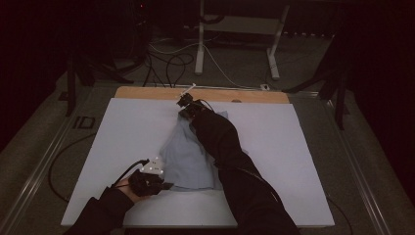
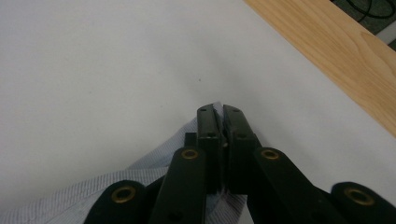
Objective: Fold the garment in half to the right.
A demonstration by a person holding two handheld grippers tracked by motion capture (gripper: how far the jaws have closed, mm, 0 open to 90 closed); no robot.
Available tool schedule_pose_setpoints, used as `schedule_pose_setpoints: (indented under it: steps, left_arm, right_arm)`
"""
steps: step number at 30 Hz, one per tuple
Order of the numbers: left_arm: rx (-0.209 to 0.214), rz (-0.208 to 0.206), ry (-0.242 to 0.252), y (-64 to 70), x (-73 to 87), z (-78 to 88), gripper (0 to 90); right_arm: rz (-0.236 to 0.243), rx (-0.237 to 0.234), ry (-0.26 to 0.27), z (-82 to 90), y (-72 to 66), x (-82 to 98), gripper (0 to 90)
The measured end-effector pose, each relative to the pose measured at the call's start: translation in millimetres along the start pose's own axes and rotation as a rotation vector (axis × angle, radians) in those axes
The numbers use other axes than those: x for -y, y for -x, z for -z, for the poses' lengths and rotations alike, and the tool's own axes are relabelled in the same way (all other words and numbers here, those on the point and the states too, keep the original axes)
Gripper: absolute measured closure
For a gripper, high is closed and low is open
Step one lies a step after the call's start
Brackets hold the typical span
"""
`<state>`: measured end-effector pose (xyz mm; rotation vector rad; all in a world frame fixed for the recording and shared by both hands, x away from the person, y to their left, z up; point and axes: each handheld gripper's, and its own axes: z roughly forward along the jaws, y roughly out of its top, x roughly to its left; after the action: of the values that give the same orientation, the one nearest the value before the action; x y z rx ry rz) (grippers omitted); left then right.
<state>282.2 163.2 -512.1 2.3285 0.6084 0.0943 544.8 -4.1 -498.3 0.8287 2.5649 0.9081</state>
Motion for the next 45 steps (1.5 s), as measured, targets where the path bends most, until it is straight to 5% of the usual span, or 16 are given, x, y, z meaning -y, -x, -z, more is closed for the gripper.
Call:
schedule_pose_setpoints:
  steps: [14,28,45]
  left_arm:
    - [-0.001,-0.051,0.011,3.2,-11.0,3.6,87.1]
    - [0.003,-0.13,0.015,13.1,-36.4,8.2,87.2]
    - [0.029,-0.25,-0.038,29.1,-71.5,-2.7,87.2]
  right_arm:
    - [0.009,-0.001,0.028,19.0,3.2,-0.9,87.5]
    - [-0.009,0.01,0.088,56.2,16.1,3.5,87.4]
    - [-0.031,0.038,0.119,90.5,34.6,20.0,87.4]
